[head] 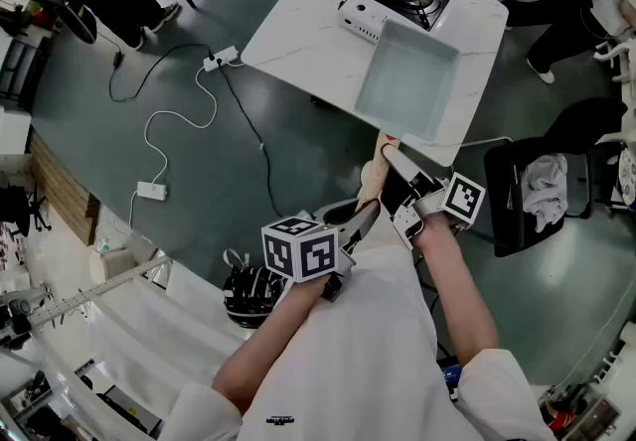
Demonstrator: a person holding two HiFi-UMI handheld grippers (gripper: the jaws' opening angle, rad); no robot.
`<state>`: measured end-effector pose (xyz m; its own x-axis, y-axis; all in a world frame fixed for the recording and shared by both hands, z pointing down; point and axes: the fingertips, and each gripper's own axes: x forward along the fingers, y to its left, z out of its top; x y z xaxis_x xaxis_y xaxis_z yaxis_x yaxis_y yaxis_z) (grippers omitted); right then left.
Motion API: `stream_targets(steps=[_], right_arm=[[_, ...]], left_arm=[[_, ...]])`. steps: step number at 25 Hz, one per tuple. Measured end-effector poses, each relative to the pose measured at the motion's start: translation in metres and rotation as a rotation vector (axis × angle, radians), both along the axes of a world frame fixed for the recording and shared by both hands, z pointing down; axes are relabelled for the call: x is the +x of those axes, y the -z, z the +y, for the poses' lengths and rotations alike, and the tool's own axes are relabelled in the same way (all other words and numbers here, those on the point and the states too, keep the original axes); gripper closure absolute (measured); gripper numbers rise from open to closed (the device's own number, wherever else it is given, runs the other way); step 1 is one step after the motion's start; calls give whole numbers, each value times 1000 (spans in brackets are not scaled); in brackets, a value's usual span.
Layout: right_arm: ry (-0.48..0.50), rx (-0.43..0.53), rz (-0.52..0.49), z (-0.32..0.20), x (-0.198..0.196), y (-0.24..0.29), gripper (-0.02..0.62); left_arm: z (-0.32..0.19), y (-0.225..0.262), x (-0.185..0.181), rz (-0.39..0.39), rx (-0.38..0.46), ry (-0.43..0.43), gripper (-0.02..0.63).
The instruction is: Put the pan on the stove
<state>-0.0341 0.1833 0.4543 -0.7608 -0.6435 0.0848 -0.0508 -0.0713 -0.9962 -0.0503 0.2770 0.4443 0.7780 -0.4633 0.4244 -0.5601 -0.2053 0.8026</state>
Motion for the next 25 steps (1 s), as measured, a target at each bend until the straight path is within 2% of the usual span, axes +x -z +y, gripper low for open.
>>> stream_targets(steps=[5,11,21,25], right_arm=[[47,20,-17,71,4,18,451],[91,26,-13,119,40,29,451],[109,11,-46,144,93,30,451],[139,10,-28,147,106,32,453]], left_arm=[[73,15,9,-13,10,37,509],[122,24,50,-13,5,66,509],[145,26,103,-52,18,74,508],[149,29,118,-57,21,94,508]])
